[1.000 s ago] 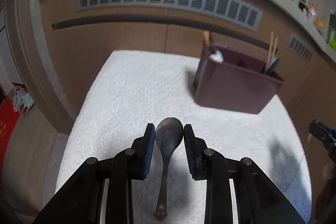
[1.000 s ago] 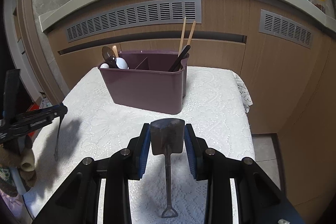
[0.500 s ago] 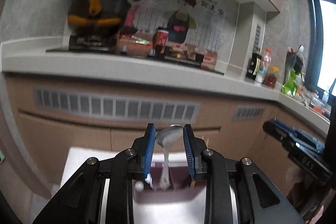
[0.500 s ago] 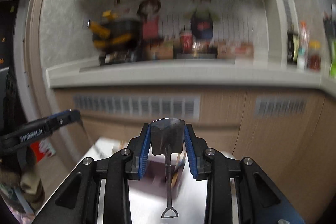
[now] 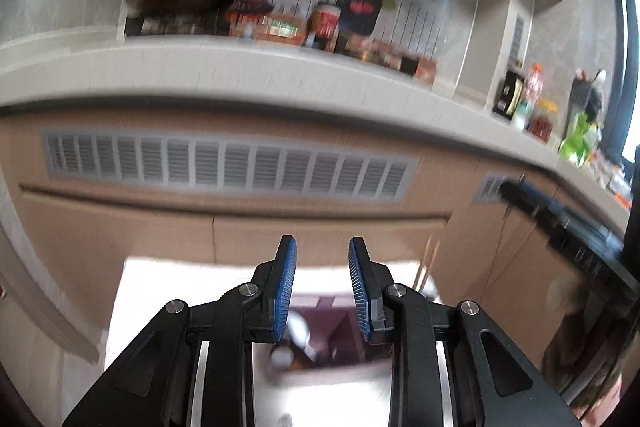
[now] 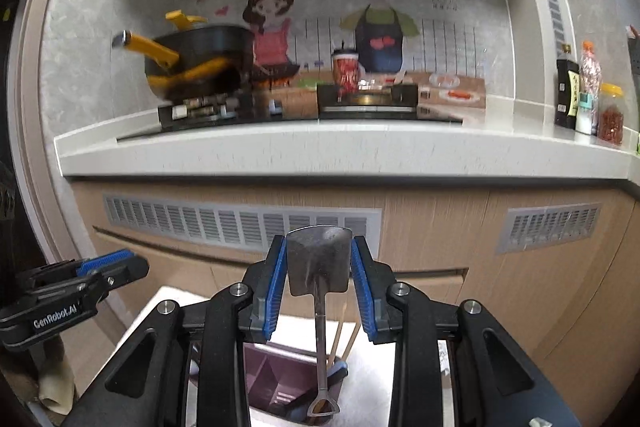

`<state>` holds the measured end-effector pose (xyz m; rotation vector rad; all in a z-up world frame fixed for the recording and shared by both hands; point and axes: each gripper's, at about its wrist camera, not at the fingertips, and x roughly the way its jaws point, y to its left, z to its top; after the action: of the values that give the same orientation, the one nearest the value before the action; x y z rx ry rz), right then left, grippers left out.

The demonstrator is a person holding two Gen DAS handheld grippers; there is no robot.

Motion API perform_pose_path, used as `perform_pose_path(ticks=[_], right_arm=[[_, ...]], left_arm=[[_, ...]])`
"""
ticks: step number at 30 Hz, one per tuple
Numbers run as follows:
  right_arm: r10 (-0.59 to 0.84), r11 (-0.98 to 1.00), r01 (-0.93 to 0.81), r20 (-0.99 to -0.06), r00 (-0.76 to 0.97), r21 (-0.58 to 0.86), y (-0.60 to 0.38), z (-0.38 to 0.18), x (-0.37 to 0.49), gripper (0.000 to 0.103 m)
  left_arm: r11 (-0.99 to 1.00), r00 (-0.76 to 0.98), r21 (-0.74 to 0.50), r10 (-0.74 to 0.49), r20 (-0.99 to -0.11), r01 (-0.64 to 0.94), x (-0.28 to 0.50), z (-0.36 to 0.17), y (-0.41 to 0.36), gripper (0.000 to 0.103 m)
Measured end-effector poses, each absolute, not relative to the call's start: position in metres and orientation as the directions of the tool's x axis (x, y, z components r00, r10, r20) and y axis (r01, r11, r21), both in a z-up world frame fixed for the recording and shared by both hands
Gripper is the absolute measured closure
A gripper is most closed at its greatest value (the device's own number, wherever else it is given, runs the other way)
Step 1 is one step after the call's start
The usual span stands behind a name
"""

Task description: Organize utensils

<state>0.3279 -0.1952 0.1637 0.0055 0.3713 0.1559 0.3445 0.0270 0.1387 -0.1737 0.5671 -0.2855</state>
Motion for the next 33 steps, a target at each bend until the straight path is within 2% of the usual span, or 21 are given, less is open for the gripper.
perform_pose_path(ticks=[8,11,14,16,18,19,25,33], right_arm=[[0.141,0.989,-0.149,-0.399,0.906,0.011,-0.203,0.147,0.31,0.074],[0.133,0.989,-0.145,-0.403,0.906,0.001,-0.205,0.141,0.297,0.074],[0.138,0.989,-0.149,-0.416,0.899,0.006,-0.208,0.134,0.285,0.074],[0.14,0.989,-0.15,-0.425,0.894,0.01,-0.21,0.129,0.277,0.074],[0.136,0.99,-0.143,-0.432,0.892,0.018,-0.213,0.124,0.269,0.074],[0.135,0.99,-0.139,-0.437,0.889,0.022,-0.214,0.121,0.265,0.074],[0.106,0.994,-0.094,-0.438,0.893,0.049,-0.225,0.107,0.235,0.074],[0.115,0.991,-0.07,-0.441,0.89,0.118,-0.244,0.09,0.199,0.074]], left_arm=[[0.932,0.573,-0.29,-0.363,-0.735,0.219,0.329,0.041,0.047,0.073],[0.935,0.495,-0.286,-0.354,-0.794,0.21,0.31,0.007,0.046,0.073],[0.937,0.487,-0.268,-0.345,-0.802,0.223,0.287,-0.012,0.037,0.072],[0.928,0.478,-0.281,-0.367,-0.798,0.243,0.266,-0.023,0.032,0.066],[0.931,0.493,-0.272,-0.361,-0.792,0.244,0.247,-0.03,0.026,0.055],[0.934,0.502,-0.262,-0.352,-0.79,0.244,0.237,-0.032,0.022,0.054],[0.954,0.574,-0.237,-0.301,-0.762,0.186,0.187,-0.048,0.0,0.053],[0.982,0.596,-0.159,-0.186,-0.781,0.098,0.179,-0.07,-0.026,0.053]])
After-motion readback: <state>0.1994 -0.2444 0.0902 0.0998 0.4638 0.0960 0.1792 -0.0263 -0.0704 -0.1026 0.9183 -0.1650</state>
